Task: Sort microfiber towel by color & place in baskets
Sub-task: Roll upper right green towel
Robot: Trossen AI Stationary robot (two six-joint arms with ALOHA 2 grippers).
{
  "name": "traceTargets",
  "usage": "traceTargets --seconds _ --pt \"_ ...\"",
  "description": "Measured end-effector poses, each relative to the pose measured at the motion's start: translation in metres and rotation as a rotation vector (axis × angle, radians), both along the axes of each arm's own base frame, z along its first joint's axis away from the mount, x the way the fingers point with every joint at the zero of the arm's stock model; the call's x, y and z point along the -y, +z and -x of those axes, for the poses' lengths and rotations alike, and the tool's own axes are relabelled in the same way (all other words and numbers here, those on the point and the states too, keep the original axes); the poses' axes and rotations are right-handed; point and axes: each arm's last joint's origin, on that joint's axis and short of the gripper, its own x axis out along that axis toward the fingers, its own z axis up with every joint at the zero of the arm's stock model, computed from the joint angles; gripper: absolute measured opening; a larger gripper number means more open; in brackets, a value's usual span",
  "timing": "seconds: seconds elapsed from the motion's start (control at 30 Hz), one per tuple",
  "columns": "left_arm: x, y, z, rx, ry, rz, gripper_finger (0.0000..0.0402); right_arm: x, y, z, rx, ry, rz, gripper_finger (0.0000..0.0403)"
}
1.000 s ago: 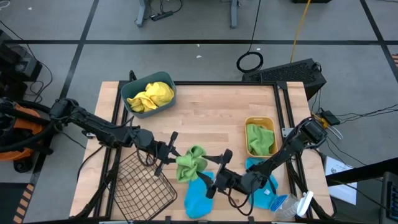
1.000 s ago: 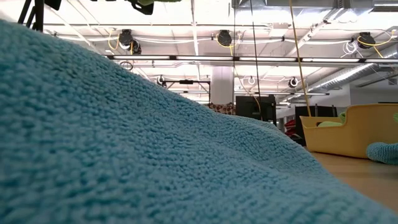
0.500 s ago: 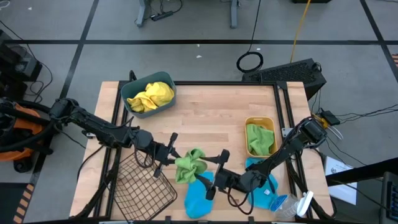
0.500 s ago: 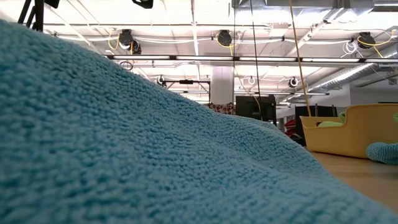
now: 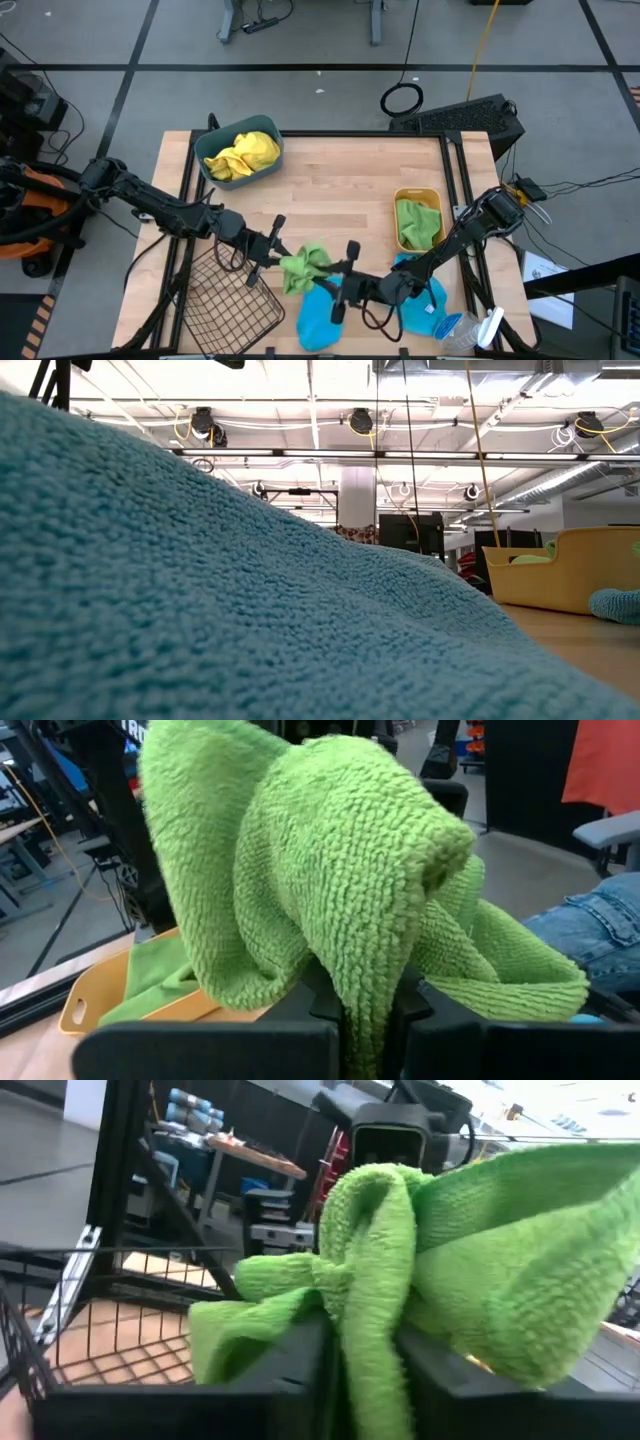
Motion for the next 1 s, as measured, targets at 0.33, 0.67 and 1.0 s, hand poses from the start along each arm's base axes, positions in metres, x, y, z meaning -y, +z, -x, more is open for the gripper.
traceTargets --seconds 0.33,0.67,1.0 --pt "-0.001 -0.001 0.0 -0.041 0.065 0.071 0.0093 -0.002 -0.001 0.002 -0.022 -0.02 0.038 0.001" --pt "0.001 -0.003 0.003 -0.081 0.157 0.079 0.0238 -0.022 0.03 0.042 -0.063 -0.187 0.088 0.0003" --pt "-0.002 0.0 0.008 -0.095 0.202 0.066 0.0244 -0.022 0.072 0.103 -0.087 -0.395 0.013 0.0001"
